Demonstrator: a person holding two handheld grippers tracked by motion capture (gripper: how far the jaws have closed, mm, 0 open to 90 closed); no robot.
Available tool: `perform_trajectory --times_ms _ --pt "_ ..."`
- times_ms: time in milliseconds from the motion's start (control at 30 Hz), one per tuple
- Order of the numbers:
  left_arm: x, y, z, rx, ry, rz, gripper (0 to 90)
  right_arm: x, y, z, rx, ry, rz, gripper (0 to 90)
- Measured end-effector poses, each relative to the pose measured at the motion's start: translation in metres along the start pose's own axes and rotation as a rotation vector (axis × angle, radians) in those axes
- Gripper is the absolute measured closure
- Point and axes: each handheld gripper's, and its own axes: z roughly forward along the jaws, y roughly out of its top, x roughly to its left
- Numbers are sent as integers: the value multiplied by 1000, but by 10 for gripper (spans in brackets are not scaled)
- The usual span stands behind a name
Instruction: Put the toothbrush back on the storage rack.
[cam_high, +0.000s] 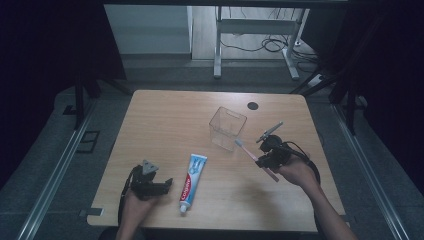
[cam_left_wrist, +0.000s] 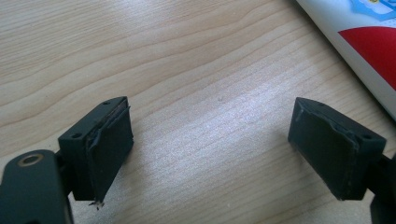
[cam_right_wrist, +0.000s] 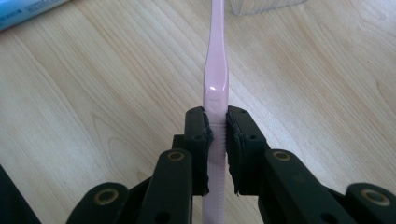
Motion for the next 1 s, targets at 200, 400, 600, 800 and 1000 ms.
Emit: perform_trajectory --times_ms 200,400,600,800,1000 --pt "0 0 0 0 0 -1 137 -1 2 -1 -44 3 2 780" --pt "0 0 0 -1 1 -2 137 1 6 -6 -93 -4 0 781" --pt "0 0 0 -1 0 1 137 -2 12 -10 -142 -5 15 781" --pt "0 0 0 0 0 3 137 -5 17 -9 -187 -2 32 781" --pt "1 0 0 3 0 9 137 -7 25 -8 -232 -2 43 781"
